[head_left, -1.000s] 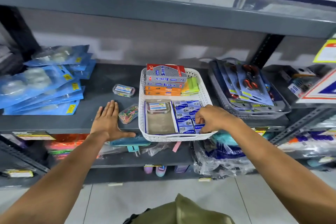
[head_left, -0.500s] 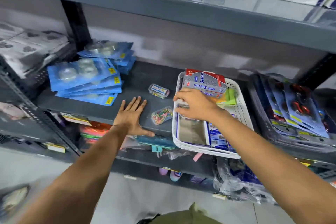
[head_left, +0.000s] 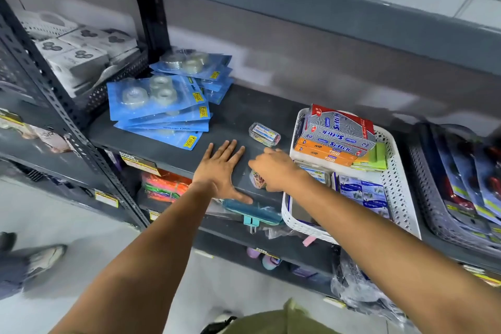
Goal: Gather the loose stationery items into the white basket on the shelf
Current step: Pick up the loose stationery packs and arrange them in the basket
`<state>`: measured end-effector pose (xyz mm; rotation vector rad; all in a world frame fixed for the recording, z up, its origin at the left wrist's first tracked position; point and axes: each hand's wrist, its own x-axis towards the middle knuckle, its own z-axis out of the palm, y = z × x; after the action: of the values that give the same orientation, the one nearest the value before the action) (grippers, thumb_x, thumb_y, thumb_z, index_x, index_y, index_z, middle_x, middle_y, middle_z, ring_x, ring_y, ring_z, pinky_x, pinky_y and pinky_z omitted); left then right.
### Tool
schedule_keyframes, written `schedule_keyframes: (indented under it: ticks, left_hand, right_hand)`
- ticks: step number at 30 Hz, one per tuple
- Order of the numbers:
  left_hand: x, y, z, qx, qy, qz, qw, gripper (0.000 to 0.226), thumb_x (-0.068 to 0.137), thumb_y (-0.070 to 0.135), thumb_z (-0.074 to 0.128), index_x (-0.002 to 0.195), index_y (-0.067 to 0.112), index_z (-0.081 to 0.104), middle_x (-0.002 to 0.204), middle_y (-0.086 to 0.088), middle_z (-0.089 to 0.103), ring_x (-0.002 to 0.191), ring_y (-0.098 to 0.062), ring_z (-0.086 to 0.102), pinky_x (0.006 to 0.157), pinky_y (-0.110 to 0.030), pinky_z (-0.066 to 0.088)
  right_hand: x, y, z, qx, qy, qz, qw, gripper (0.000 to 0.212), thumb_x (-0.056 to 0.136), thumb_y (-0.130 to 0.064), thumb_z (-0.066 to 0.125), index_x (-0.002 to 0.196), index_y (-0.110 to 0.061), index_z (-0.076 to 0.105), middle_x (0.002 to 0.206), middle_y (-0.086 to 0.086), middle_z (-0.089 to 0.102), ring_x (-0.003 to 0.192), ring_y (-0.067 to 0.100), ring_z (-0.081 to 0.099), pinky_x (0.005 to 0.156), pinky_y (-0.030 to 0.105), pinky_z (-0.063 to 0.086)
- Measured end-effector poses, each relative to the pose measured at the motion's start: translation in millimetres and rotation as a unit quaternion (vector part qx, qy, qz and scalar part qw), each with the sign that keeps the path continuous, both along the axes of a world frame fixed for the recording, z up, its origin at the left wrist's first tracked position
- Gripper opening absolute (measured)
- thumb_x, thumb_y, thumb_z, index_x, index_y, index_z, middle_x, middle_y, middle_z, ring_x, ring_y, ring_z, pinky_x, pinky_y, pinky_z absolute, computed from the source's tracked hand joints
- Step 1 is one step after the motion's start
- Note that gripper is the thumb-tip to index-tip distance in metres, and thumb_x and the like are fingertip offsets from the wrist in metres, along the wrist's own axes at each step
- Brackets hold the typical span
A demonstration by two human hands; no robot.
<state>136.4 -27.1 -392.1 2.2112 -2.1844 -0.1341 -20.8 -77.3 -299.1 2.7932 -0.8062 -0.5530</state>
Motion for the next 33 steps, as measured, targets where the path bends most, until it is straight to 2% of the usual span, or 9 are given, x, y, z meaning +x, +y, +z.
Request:
schedule_keyframes:
  ticks: [3, 5, 7, 9, 14, 18, 23, 27, 33]
  left_hand:
    - [0.1, -0.6, -2.0, -0.006, 0.0, 0.0, 1.0, 0.146, 0.035, 0.107, 0.027, 0.152, 0.027, -0.008, 0.162, 0.001, -0.01, 0.148, -0.016, -0.012, 0.118, -0.048, -0.013]
    - [0.1, -0.4, -1.8, -0.004, -0.001, 0.002, 1.0, 0.146, 0.036, 0.107, 0.028, 0.152, 0.027, -0.008, 0.162, 0.001, -0.011, 0.148, -0.016, -0.013, 0.119, -0.049, -0.012]
    - [-0.2, -0.2, -0.9, 0.0, -0.006, 0.001, 1.0, 0.145, 0.037, 0.106, 0.029, 0.152, 0.027, -0.008, 0.162, 0.001, -0.011, 0.148, -0.016, -0.013, 0.119, -0.049, -0.01]
    - [-0.8, -0.1, 0.7, 0.005, -0.007, -0.005, 1.0, 0.143, 0.04, 0.105, 0.032, 0.152, 0.027, -0.009, 0.162, -0.001, -0.01, 0.148, -0.017, -0.013, 0.12, -0.05, -0.008]
    - [-1.9, 1.7, 4.2, 0.005, 0.017, 0.001, 1.0, 0.139, 0.042, 0.101, 0.043, 0.152, 0.031, -0.006, 0.163, 0.002, 0.003, 0.149, -0.017, -0.005, 0.119, -0.047, -0.012]
    - [-2.4, -0.1, 3.5, 0.017, -0.002, 0.003, 1.0, 0.14, 0.042, 0.103, 0.038, 0.152, 0.03, -0.006, 0.163, 0.001, -0.001, 0.149, -0.018, -0.007, 0.12, -0.049, -0.01]
    - [-1.0, -1.6, 0.1, 0.021, -0.014, 0.004, 1.0, 0.144, 0.039, 0.105, 0.032, 0.151, 0.028, -0.014, 0.162, 0.003, -0.014, 0.147, -0.016, -0.017, 0.12, -0.05, -0.008]
    - [0.0, -2.0, -1.1, 0.022, -0.017, 0.004, 1.0, 0.144, 0.037, 0.106, 0.028, 0.151, 0.028, -0.014, 0.161, 0.003, -0.017, 0.147, -0.015, -0.018, 0.12, -0.05, -0.007]
    - [0.4, -2.6, -3.0, 0.02, -0.018, 0.005, 1.0, 0.144, 0.037, 0.107, 0.027, 0.152, 0.028, -0.012, 0.161, 0.003, -0.016, 0.147, -0.015, -0.017, 0.12, -0.049, -0.007]
  right_hand:
    - [-7.1, 0.8, 4.9, 0.046, -0.102, -0.03, 0.993, 0.047, 0.073, -0.018, 0.067, 0.115, -0.013, 0.047, 0.11, 0.006, 0.06, 0.11, 0.029, 0.05, 0.078, 0.036, 0.046]
    - [-14.8, 3.1, 11.5, 0.111, -0.211, -0.07, 0.969, 0.045, 0.068, -0.018, 0.066, 0.107, -0.016, 0.045, 0.102, 0.008, 0.06, 0.097, 0.03, 0.056, 0.069, 0.034, 0.047]
    - [-23.1, 8.1, 19.9, 0.191, -0.321, -0.104, 0.922, 0.044, 0.064, -0.017, 0.069, 0.1, -0.019, 0.043, 0.091, 0.004, 0.061, 0.079, 0.025, 0.059, 0.063, 0.033, 0.048]
    - [-30.7, 14.8, 28.2, 0.244, -0.405, -0.108, 0.874, 0.048, 0.062, -0.015, 0.073, 0.101, -0.021, 0.045, 0.09, -0.002, 0.063, 0.075, 0.017, 0.06, 0.062, 0.03, 0.048]
    - [-48.5, 31.4, 36.6, 0.402, -0.567, -0.118, 0.71, 0.052, 0.064, -0.001, 0.076, 0.105, -0.02, 0.049, 0.107, -0.016, 0.064, 0.102, 0.01, 0.066, 0.082, 0.032, 0.058]
    - [-63.5, 37.4, 35.1, 0.454, -0.616, -0.118, 0.632, 0.055, 0.064, 0.005, 0.076, 0.101, -0.024, 0.049, 0.116, -0.003, 0.062, 0.107, 0.013, 0.064, 0.084, 0.033, 0.056]
    - [-75.8, 40.1, 28.6, 0.452, -0.623, -0.134, 0.624, 0.057, 0.064, 0.012, 0.075, 0.1, -0.023, 0.049, 0.117, -0.003, 0.062, 0.111, 0.013, 0.063, 0.082, 0.028, 0.056]
    - [-81.4, 42.6, 24.3, 0.452, -0.623, -0.131, 0.625, 0.057, 0.065, 0.014, 0.075, 0.101, -0.021, 0.049, 0.121, 0.005, 0.061, 0.113, 0.016, 0.062, 0.083, 0.029, 0.056]
    - [-86.0, 46.5, 26.8, 0.466, -0.629, -0.128, 0.609, 0.057, 0.063, 0.01, 0.076, 0.103, -0.022, 0.051, 0.119, 0.006, 0.064, 0.106, 0.018, 0.065, 0.083, 0.032, 0.056]
